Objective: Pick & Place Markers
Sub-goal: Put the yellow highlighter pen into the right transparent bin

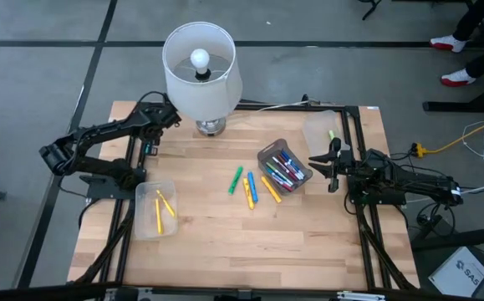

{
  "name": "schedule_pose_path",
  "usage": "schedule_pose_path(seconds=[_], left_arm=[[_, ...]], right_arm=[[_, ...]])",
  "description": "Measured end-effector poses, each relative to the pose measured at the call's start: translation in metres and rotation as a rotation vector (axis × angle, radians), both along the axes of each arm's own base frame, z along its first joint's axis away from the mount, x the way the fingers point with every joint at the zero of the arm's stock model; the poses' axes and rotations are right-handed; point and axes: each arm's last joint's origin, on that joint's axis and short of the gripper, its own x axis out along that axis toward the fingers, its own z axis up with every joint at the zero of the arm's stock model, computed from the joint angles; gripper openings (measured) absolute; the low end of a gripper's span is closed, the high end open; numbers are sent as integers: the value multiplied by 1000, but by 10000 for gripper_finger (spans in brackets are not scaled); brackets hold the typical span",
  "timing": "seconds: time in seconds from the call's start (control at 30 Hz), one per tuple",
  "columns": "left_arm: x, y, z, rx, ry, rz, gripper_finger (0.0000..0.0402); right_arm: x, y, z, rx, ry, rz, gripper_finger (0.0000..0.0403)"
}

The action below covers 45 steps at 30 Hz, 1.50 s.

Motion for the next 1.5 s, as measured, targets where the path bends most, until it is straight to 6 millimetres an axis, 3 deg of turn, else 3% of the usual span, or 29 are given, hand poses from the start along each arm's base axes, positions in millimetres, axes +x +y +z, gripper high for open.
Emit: schedule_pose_path(seconds=[0.17, 0.5, 0.67, 0.9, 1.03, 1.5], left_arm=[[1, -1, 1, 12, 62, -58, 157], [6, 2, -15, -115, 1, -8, 157], [5, 2, -19, -136, -46, 101, 157], [-4, 1, -17, -150, 18, 133, 157], [-7, -3, -10, -148, 104, 7, 157], [-14, -11, 12, -244, 381, -668, 157]], right_arm=[[0, 0, 0, 0, 0, 0, 91], [0, 0, 0, 0, 0, 0, 91], [0, 0, 0, 0, 0, 0, 90], [0, 0, 0, 0, 0, 0, 91], [0, 0, 0, 0, 0, 0, 91], [0, 0, 0, 0, 0, 0, 90]])
